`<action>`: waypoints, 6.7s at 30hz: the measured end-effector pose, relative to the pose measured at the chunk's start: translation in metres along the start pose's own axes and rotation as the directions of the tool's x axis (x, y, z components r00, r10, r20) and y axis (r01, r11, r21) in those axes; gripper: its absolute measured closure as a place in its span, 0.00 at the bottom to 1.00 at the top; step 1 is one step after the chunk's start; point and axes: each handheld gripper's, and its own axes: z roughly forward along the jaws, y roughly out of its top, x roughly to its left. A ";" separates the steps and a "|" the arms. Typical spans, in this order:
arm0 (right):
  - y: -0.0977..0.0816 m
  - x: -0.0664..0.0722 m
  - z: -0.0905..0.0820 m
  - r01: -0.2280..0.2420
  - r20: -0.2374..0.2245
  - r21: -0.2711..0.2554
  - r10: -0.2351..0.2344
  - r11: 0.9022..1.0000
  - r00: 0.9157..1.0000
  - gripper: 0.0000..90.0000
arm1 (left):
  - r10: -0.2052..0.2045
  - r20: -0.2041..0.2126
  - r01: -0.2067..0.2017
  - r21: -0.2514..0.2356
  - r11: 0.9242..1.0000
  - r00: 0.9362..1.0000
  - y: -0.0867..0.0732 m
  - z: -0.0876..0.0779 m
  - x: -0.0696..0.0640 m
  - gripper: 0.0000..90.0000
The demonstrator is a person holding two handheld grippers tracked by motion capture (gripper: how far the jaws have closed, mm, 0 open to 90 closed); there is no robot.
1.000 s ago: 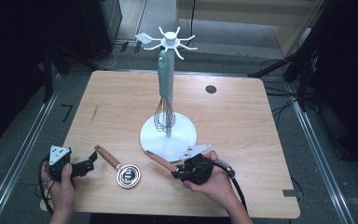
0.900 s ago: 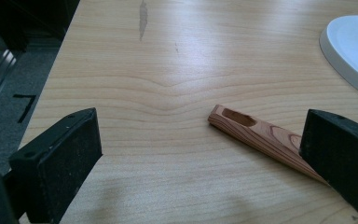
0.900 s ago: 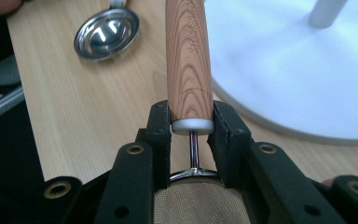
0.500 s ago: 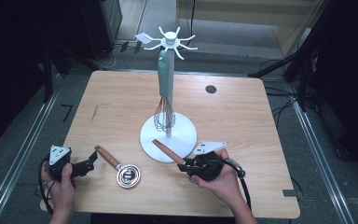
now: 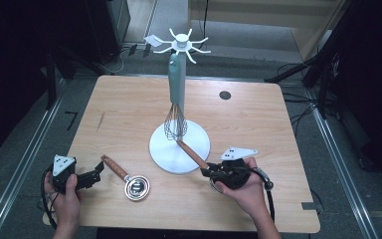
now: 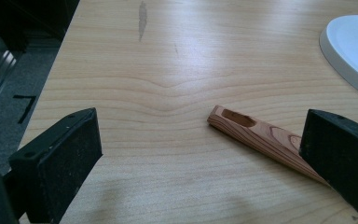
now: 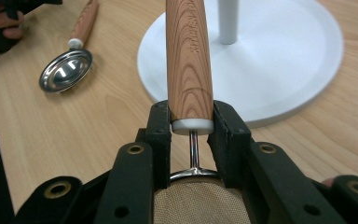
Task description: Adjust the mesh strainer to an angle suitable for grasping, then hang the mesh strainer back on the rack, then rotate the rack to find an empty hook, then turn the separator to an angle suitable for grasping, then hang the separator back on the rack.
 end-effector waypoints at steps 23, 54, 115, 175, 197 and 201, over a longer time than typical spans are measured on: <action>0.001 -0.020 -0.041 -0.074 0.137 -0.243 0.110 0.967 0.984 0.80 | 0.005 0.000 -0.005 -0.002 1.000 1.000 0.000 0.000 0.000 0.00; 0.015 -0.013 -0.062 -0.029 0.176 -0.407 0.109 0.913 0.978 0.80 | -0.003 0.005 0.004 -0.008 1.000 1.000 -0.001 -0.001 0.000 0.00; 0.086 0.018 -0.078 0.120 0.212 -0.603 0.013 0.788 0.977 0.80 | -0.003 0.002 0.003 -0.006 1.000 1.000 0.000 0.000 0.000 0.00; 0.117 0.027 -0.086 0.137 0.173 -0.666 -0.027 0.733 0.985 0.80 | -0.005 0.004 0.005 -0.007 1.000 1.000 0.000 0.000 0.000 0.00; 0.124 0.022 -0.078 0.123 0.145 -0.628 -0.040 0.768 0.989 0.79 | -0.005 0.004 0.005 -0.007 1.000 1.000 0.000 0.000 0.000 0.00; 0.125 0.023 -0.078 0.110 0.141 -0.631 -0.026 0.768 0.990 0.71 | -0.005 0.004 0.005 -0.007 1.000 1.000 0.000 0.000 0.000 0.00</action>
